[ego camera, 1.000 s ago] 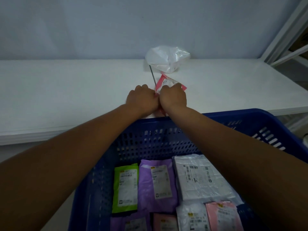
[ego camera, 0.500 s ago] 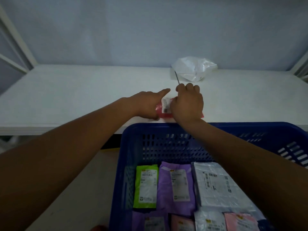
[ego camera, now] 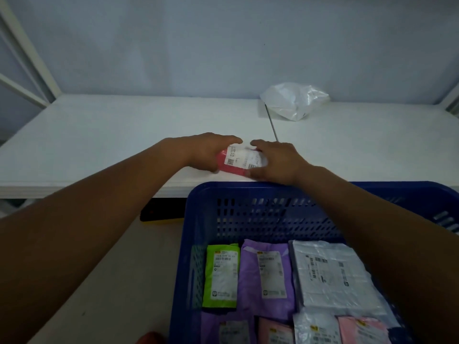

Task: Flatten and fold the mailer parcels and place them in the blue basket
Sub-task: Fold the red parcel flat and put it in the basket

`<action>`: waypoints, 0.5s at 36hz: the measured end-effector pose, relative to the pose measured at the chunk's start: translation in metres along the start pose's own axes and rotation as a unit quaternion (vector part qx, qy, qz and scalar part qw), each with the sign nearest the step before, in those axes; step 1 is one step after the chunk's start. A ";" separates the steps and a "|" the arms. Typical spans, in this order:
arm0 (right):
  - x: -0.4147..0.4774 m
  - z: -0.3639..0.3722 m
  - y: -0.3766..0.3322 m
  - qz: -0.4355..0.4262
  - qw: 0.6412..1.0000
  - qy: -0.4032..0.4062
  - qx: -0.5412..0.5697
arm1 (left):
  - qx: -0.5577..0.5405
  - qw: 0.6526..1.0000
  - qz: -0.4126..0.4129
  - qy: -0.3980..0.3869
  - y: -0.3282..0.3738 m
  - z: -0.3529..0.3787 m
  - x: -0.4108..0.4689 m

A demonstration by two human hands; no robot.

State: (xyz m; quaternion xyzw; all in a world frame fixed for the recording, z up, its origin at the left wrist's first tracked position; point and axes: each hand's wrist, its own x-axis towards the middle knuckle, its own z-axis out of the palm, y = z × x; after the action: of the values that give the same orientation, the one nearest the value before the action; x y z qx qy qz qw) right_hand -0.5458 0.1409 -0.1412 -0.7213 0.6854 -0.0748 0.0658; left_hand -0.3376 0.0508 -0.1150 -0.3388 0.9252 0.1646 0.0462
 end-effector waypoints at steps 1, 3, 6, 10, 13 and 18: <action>0.001 -0.003 0.002 0.004 1.000 -0.005 0.004 | -0.002 1.000 -0.005 -0.002 -0.001 0.000 0.000; 0.003 -0.007 0.004 0.009 1.000 -0.005 0.020 | -0.004 1.000 -0.010 -0.007 -0.002 0.000 0.000; 0.006 -0.008 0.002 0.011 0.999 0.007 0.034 | -0.012 1.000 -0.010 -0.003 -0.001 0.000 0.000; 0.007 -0.007 -0.003 -0.008 0.999 0.042 -0.002 | -0.006 1.000 -0.011 0.012 0.000 -0.001 -0.002; 0.009 -0.007 -0.005 -0.016 0.999 0.046 -0.010 | 0.015 1.000 -0.012 0.009 0.000 0.000 0.000; 0.007 -0.008 -0.013 -0.016 0.999 0.044 0.009 | 0.089 0.996 -0.025 -0.007 0.004 -0.001 0.002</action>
State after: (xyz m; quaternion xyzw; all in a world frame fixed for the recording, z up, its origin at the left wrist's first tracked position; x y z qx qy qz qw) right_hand -0.5342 0.1351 -0.1304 -0.7276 0.6753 -0.1140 0.0411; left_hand -0.3416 0.0517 -0.1130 -0.3553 0.9270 0.0825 0.0867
